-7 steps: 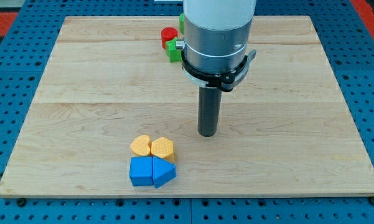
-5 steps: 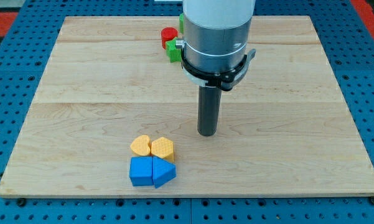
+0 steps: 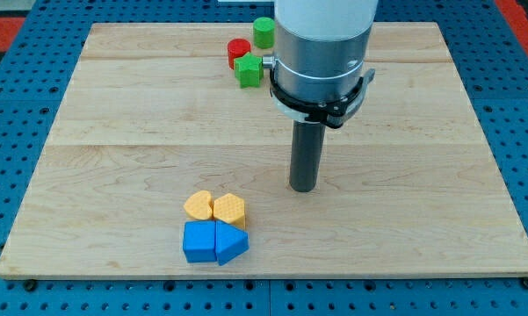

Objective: Move the arm to the bottom right of the red star

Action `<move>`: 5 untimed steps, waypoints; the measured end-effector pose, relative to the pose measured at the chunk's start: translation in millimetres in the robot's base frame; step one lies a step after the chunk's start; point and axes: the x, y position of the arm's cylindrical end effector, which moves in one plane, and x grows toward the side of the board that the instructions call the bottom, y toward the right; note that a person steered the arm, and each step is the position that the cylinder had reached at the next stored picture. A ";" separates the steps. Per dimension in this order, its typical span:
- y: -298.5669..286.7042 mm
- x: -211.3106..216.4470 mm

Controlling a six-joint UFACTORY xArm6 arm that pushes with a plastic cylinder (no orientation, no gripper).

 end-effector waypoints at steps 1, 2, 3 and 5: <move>5.5 0.0; 10.1 -17.3; 17.4 -55.1; 46.7 -122.8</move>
